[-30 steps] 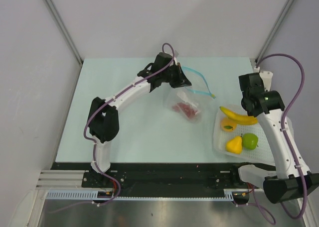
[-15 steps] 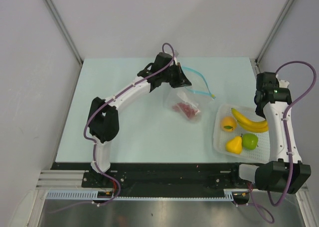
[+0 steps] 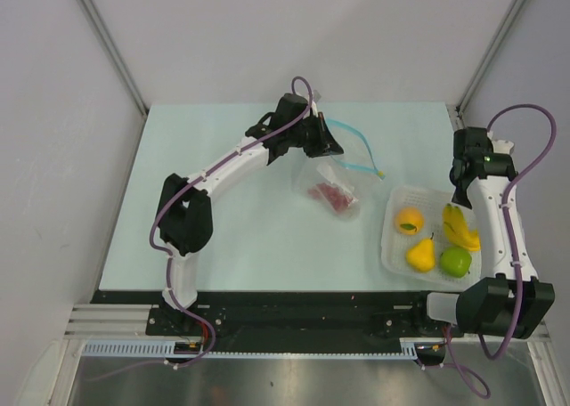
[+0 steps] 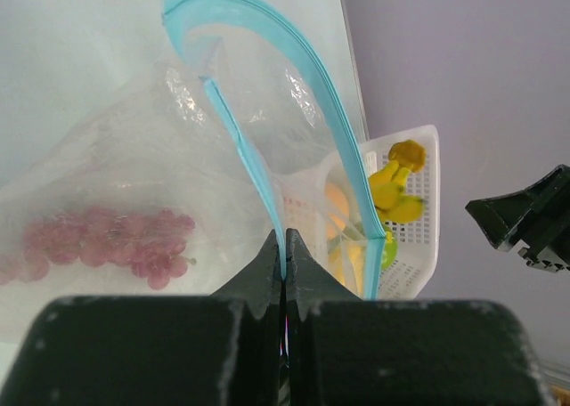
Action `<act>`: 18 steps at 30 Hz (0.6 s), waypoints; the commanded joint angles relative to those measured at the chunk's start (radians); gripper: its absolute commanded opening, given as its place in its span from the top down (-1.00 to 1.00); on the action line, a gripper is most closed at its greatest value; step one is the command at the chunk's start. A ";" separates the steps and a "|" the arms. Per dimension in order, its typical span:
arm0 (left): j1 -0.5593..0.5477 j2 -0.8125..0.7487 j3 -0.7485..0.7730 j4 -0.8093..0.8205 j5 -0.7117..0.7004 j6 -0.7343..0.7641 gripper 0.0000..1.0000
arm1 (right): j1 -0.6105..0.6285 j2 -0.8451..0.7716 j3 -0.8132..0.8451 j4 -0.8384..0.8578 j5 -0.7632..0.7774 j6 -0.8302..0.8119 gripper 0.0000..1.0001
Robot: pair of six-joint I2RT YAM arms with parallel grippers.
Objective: Open the zip-top bag and remove the fake food
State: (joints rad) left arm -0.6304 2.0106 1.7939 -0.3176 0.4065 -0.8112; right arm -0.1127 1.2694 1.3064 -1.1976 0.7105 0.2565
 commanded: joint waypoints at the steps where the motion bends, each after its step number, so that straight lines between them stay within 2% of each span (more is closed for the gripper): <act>1: 0.003 -0.013 0.055 0.040 0.031 0.007 1.00 | 0.057 -0.042 0.025 0.015 -0.040 0.001 -0.36; 4: 0.003 -0.013 0.058 0.043 0.035 0.006 1.00 | 0.108 -0.047 0.057 0.030 -0.106 0.018 -0.36; 8: -0.002 -0.015 0.055 0.045 0.041 0.007 1.00 | 0.263 -0.018 0.154 0.104 -0.224 0.050 -0.36; 11: -0.006 -0.009 0.059 0.049 0.051 0.006 1.00 | 0.361 0.034 0.267 0.171 -0.284 0.085 -0.28; 17: -0.012 0.011 0.108 0.026 0.074 0.015 1.00 | 0.445 0.235 0.508 0.251 -0.450 0.102 0.01; 18: -0.017 0.016 0.113 0.023 0.072 0.015 1.00 | 0.461 0.260 0.530 0.254 -0.469 0.104 0.18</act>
State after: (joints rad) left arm -0.6365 2.0190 1.8339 -0.3164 0.4492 -0.8108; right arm 0.3061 1.4254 1.7405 -1.0214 0.3683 0.3328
